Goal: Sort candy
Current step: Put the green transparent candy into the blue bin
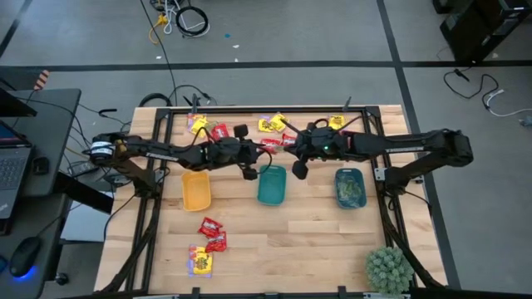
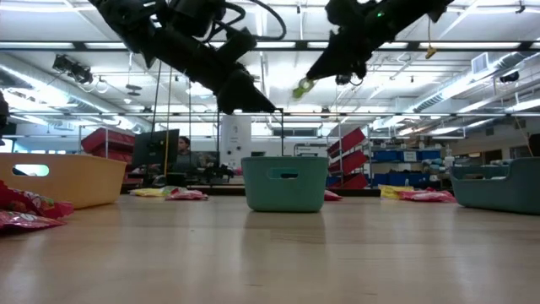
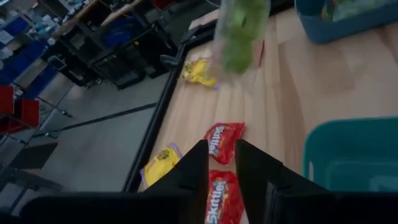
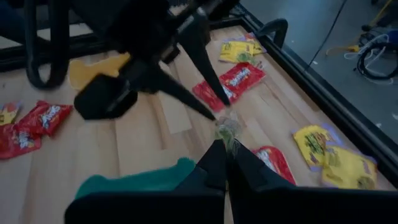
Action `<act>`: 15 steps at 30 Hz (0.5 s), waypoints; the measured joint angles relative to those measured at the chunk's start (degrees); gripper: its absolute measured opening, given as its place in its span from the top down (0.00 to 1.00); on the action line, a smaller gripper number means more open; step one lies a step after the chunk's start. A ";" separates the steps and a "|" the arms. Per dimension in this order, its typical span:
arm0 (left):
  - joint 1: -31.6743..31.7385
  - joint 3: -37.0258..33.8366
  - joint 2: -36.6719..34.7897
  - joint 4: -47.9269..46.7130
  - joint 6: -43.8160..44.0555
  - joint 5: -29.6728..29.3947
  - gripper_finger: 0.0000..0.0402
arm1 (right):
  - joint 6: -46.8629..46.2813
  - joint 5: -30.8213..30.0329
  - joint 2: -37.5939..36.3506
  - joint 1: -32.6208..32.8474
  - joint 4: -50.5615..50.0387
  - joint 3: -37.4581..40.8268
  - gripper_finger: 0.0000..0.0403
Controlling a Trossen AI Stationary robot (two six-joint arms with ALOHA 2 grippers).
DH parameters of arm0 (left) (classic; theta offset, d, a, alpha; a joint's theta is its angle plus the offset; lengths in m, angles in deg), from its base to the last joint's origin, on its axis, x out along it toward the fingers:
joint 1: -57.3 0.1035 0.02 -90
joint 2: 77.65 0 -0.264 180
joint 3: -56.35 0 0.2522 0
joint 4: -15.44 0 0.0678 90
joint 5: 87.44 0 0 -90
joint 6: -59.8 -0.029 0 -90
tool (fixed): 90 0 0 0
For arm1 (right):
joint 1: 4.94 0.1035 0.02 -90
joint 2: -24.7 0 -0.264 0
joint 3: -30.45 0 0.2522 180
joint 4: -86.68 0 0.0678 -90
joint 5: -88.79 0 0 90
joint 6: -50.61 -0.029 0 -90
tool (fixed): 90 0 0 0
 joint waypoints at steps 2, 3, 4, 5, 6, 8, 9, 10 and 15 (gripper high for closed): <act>0.11 0.00 -1.21 0.17 0.00 0.02 0.79 | -0.99 -0.08 -2.25 0.36 -5.66 -0.71 1.00; 0.19 -0.08 -1.63 0.14 0.02 0.16 0.79 | -1.83 -0.08 -3.27 0.70 -9.01 -1.26 1.00; 0.41 -0.23 -2.08 0.10 0.12 0.95 0.79 | -2.91 -0.08 -4.33 1.16 -12.70 -1.88 1.00; 0.58 -0.67 -2.52 0.01 0.82 2.17 0.80 | -4.05 -0.06 -5.29 1.65 -17.18 -2.60 1.00; 0.87 -1.04 -2.79 -0.20 1.46 3.45 0.81 | -5.35 0.09 -6.09 2.23 -21.58 -3.28 1.00; 1.46 -1.76 -3.39 -0.12 3.19 6.56 0.85 | -8.43 1.97 -7.77 3.46 -30.59 -4.85 1.00; 1.73 -2.13 -3.63 -0.13 3.96 7.93 0.87 | -10.11 3.53 -8.53 4.05 -34.84 -5.55 1.00; 2.04 -2.39 -3.91 0.02 4.29 9.00 0.90 | -11.70 5.33 -9.38 4.51 -39.01 -6.09 1.00; 2.83 -4.27 -5.31 0.49 6.87 12.43 0.99 | -23.28 10.65 -11.83 6.82 -57.03 -6.71 1.00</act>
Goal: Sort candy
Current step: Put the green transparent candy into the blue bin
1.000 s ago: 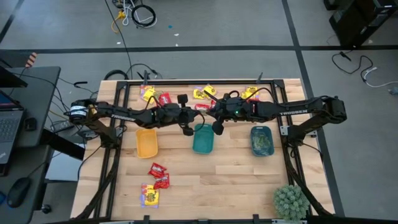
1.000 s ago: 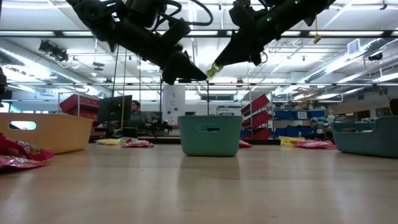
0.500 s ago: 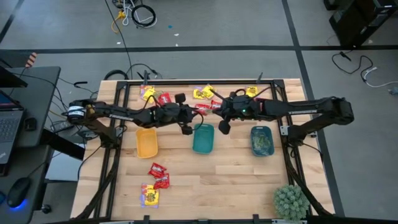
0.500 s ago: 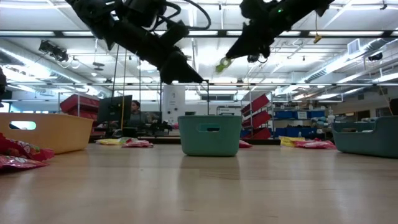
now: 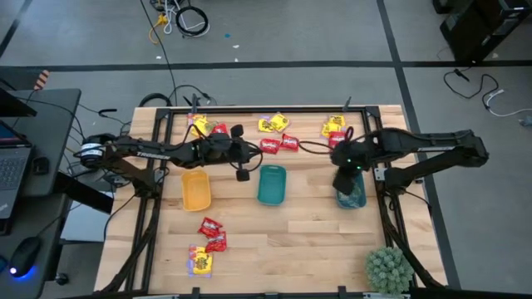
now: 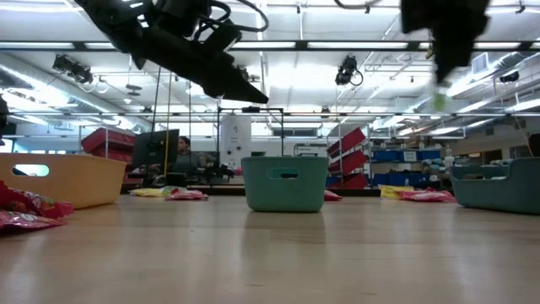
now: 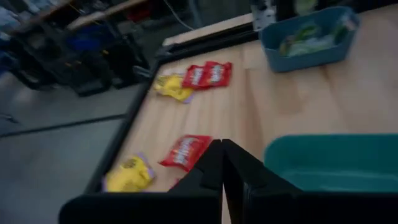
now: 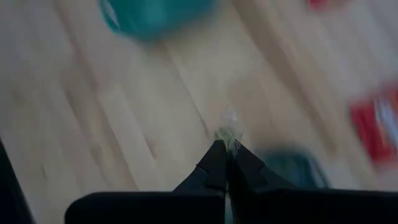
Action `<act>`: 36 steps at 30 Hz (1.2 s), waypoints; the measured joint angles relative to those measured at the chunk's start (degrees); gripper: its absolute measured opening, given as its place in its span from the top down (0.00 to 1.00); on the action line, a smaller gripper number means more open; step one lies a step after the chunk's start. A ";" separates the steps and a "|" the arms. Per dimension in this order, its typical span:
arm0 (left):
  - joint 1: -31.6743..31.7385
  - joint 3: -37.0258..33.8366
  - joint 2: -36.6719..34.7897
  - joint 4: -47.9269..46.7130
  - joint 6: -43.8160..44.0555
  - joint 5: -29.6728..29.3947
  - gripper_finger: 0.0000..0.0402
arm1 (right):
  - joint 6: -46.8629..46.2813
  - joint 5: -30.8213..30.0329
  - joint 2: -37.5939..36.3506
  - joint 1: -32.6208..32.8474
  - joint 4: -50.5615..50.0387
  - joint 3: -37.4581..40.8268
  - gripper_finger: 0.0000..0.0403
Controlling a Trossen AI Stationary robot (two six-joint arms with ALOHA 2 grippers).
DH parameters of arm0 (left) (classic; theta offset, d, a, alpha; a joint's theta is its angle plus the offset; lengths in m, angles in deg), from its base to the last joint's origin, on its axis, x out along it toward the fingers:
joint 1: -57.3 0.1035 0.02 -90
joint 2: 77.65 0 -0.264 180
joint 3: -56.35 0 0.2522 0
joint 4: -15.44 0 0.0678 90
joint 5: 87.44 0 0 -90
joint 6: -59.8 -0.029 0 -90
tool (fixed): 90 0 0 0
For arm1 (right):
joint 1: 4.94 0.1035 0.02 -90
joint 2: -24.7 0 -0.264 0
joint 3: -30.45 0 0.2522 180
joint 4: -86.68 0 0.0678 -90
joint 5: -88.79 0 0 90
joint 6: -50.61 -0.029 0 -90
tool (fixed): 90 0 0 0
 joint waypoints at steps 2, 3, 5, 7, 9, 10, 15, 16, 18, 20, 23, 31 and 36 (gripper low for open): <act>0.26 -0.14 -0.32 0.73 0.29 0.97 0.98 | -3.59 0.04 -0.14 1.00 -5.70 0.00 1.00; 0.29 -0.55 -0.69 0.42 0.38 1.05 0.98 | -5.02 0.03 0.10 1.51 -7.73 0.00 1.00; 0.52 -0.73 -0.84 0.29 0.43 1.06 0.98 | -6.75 0.09 0.44 2.11 -10.06 0.15 1.00; 0.71 -0.71 -1.07 -0.42 0.63 1.65 0.99 | -7.00 2.09 0.82 2.35 -10.30 1.38 1.00; 0.90 -0.71 -1.41 -0.96 1.12 2.21 0.99 | -6.14 5.06 1.17 2.43 -9.95 3.13 1.00; 0.99 -0.69 -1.47 -1.35 1.70 2.31 0.99 | -5.52 6.67 1.39 2.43 -9.68 4.12 1.00; 2.16 -0.57 -2.29 -4.59 3.61 3.27 1.00 | -3.58 11.48 1.52 1.92 -7.30 9.25 1.00; 2.39 -0.56 -2.77 -5.81 4.16 4.01 1.00 | -3.32 12.38 1.52 1.75 -5.85 10.28 1.00; 3.10 -0.68 -3.61 -7.46 5.12 5.66 1.00 | -2.69 13.72 1.54 1.44 -3.15 12.20 1.00; 3.82 -0.65 -4.63 -8.90 6.34 7.01 1.00 | -2.17 15.50 1.52 0.94 0.44 14.23 1.00; 4.92 -0.65 -6.07 -11.65 7.47 7.44 1.00 | -1.63 16.32 1.76 0.16 2.95 17.00 1.00; 7.32 -0.65 -7.74 -16.33 10.07 7.24 0.99 | -1.28 10.46 4.22 -1.87 5.39 20.01 0.95; 7.38 -0.65 -7.74 -18.10 8.97 5.11 0.95 | -1.33 5.29 4.60 -2.27 4.96 17.39 0.77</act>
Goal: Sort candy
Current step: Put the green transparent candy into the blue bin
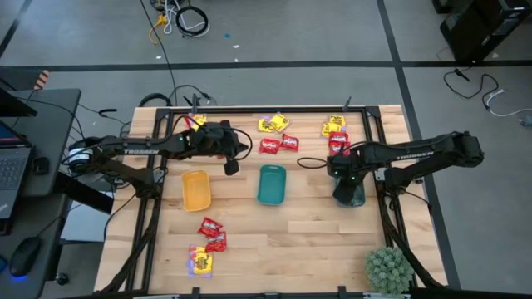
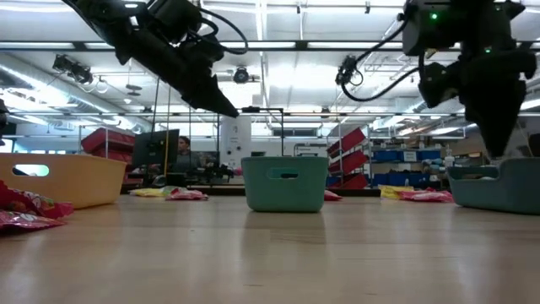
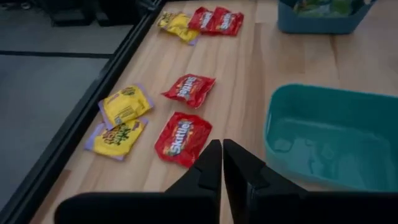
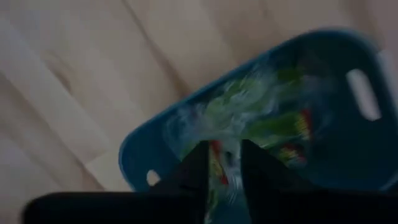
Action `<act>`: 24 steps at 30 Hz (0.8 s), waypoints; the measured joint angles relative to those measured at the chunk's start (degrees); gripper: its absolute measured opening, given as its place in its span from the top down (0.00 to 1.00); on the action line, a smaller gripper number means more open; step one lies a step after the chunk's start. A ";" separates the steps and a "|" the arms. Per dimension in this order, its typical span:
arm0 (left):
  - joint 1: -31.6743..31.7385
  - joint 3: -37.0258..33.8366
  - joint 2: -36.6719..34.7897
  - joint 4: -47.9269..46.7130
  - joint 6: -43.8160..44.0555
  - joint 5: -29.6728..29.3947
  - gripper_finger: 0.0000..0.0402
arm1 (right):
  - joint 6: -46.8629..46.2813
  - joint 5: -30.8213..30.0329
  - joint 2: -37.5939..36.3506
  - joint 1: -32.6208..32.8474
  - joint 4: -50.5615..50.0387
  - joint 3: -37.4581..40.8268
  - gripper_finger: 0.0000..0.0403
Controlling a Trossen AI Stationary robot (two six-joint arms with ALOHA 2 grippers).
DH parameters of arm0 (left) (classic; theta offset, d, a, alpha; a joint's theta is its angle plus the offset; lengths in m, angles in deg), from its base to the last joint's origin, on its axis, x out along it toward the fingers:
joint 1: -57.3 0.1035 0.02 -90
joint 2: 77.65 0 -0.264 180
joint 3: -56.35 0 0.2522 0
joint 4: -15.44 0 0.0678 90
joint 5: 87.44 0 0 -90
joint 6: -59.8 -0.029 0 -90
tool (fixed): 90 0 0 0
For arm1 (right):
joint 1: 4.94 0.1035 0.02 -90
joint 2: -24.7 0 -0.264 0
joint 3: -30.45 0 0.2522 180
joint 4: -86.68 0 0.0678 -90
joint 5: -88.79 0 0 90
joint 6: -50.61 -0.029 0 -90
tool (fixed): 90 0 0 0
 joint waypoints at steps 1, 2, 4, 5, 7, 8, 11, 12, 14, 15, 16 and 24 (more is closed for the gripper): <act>-0.02 0.00 0.00 -0.61 -0.23 -0.83 0.93 | -0.03 -0.97 0.00 0.00 -0.42 -0.84 0.73; -0.02 0.00 0.00 -1.29 -0.45 -1.22 0.92 | -0.02 -1.79 -0.02 0.00 -1.01 -1.83 0.68; 0.03 0.00 -0.44 -2.84 -0.54 -2.18 0.90 | 0.11 -3.27 -0.07 0.00 -2.50 -3.78 0.59; 0.19 0.00 -0.93 -3.77 -0.58 -2.71 0.89 | 0.22 -3.89 -0.07 0.00 -3.26 -4.66 0.55; 0.40 0.17 -1.61 -4.19 -0.87 -4.16 0.88 | 0.94 -5.00 -0.07 0.00 -4.72 -6.33 0.49; 0.76 0.17 -2.21 -5.40 -0.51 -4.97 0.88 | 1.24 -5.92 -0.07 0.00 -5.16 -7.05 0.47; 3.40 0.10 -4.46 -8.23 1.15 -6.47 0.92 | 2.12 -8.39 -0.11 0.00 -5.01 -7.64 0.49; 4.83 0.11 -5.43 -9.86 1.96 -6.40 0.95 | 2.37 -9.22 -0.09 0.00 -4.86 -7.64 0.52; 8.17 0.11 -6.96 -12.85 3.86 -4.76 0.98 | 3.00 -10.09 -0.09 0.00 -3.28 -7.36 0.63; 9.90 0.11 -7.66 -14.61 4.72 -3.89 0.99 | 3.51 -10.12 -0.05 0.00 -2.43 -7.14 0.69; 11.66 0.11 -8.31 -16.86 5.01 -3.33 0.99 | 3.90 -10.12 0.00 -0.02 -1.92 -6.97 0.76; 24.21 0.09 -6.69 -23.69 4.77 -2.96 1.00 | 9.14 -10.31 -0.02 -0.18 11.64 -6.92 0.92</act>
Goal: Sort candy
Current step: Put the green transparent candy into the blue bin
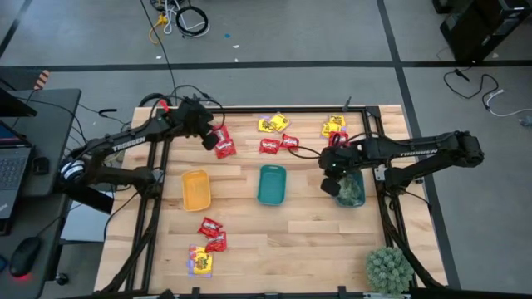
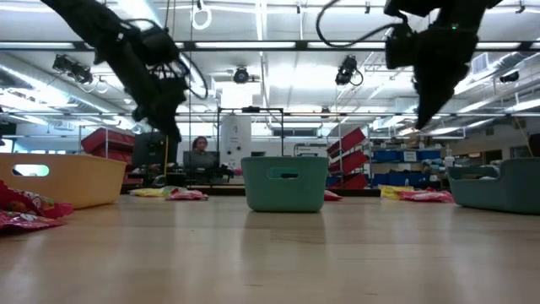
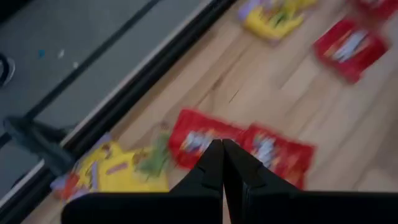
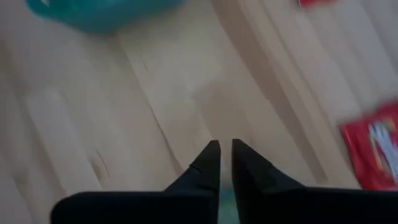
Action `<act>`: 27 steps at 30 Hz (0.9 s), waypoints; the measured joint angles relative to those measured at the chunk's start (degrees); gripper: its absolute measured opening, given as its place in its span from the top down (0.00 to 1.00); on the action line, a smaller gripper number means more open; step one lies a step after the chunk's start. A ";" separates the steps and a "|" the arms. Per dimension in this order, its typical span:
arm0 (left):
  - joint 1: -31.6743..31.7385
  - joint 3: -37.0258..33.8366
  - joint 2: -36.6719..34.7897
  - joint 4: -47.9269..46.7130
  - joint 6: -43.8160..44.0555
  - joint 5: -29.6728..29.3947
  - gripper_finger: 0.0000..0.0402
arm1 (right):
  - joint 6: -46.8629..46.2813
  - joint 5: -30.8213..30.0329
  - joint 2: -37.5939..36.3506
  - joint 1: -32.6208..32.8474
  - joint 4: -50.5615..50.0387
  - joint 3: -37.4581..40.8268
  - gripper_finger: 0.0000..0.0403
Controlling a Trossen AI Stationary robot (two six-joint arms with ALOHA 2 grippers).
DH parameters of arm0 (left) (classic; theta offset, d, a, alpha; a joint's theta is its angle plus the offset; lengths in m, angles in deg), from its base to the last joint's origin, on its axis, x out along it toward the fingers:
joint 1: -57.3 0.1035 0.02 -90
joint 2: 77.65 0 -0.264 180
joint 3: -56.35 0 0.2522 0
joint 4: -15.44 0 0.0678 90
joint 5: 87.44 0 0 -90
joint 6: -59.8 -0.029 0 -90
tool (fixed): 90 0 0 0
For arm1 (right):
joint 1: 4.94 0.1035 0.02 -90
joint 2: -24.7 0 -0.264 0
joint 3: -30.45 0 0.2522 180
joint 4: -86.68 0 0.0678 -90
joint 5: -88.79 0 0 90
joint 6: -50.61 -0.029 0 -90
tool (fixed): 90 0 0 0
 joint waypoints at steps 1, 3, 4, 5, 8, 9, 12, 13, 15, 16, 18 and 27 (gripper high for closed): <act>1.32 0.00 1.04 -0.51 -0.52 0.24 1.00 | 0.39 0.00 0.00 -0.02 1.74 0.00 0.90; 3.86 0.14 3.67 -0.38 -1.56 1.58 1.00 | 1.59 0.00 0.00 -0.21 4.72 0.00 0.88; 5.27 0.38 5.20 -0.40 -1.60 3.05 1.00 | 2.08 0.00 0.00 -0.19 5.87 0.00 0.87; 6.57 0.67 6.57 -0.55 -1.79 4.89 1.00 | 2.45 0.00 0.00 -0.19 6.59 0.02 0.86; 9.50 2.65 10.17 -0.24 -3.37 7.93 1.00 | 3.52 0.00 0.00 -0.19 8.20 0.02 0.85; 10.29 3.52 11.30 -0.23 -4.25 8.10 1.00 | 3.69 0.00 0.00 -0.19 8.34 0.02 0.85; 12.36 6.48 14.58 -2.79 -5.93 9.13 1.00 | 3.89 0.00 0.00 -0.19 8.72 0.04 0.85; 12.87 7.78 15.76 -4.82 -6.15 10.15 1.00 | 3.89 0.00 0.00 -0.19 8.80 0.04 0.85; 13.30 10.35 18.29 -8.33 -7.38 11.12 0.99 | 4.26 0.00 0.00 -0.19 8.83 0.04 0.85; 13.34 11.51 19.53 -10.03 -8.12 11.15 0.99 | 4.65 0.00 0.00 -0.19 8.83 0.04 0.85; 13.32 13.55 21.65 -12.91 -9.82 10.35 0.96 | 4.97 0.00 0.00 -0.19 8.85 0.04 0.85; 13.27 17.53 26.32 -13.23 -13.64 1.69 0.74 | 6.41 -0.11 0.00 -0.14 9.24 0.04 0.85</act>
